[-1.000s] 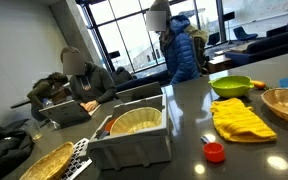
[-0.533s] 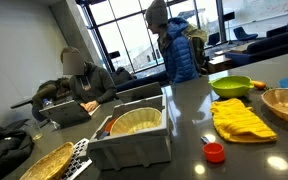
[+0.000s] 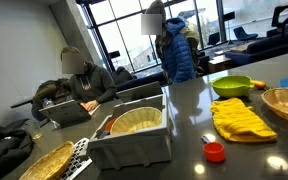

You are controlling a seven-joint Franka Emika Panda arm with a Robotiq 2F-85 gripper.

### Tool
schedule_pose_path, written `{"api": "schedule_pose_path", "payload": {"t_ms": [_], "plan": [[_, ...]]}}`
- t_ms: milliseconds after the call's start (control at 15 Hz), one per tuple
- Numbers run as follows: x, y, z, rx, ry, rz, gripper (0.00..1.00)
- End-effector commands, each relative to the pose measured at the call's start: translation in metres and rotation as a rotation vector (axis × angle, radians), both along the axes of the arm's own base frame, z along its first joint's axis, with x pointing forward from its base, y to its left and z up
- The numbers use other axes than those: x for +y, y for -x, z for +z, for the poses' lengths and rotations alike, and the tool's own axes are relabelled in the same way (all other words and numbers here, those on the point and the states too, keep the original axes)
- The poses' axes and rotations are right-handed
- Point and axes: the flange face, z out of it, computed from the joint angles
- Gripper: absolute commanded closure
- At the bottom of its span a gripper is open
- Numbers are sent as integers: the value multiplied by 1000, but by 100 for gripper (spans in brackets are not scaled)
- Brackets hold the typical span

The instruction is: Move the white clip to the left

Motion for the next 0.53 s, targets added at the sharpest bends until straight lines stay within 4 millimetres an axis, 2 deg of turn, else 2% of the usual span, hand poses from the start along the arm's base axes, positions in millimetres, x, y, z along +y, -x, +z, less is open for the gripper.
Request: {"api": "schedule_pose_path", "payload": {"t_ms": [0, 67, 200, 467], "plan": [[22, 1, -10, -65, 115, -120, 0], [24, 0, -13, -87, 163, -146, 0], [15, -6, -10, -135, 272, -201, 0], [-22, -25, 6, -219, 436, -363, 0]]}}
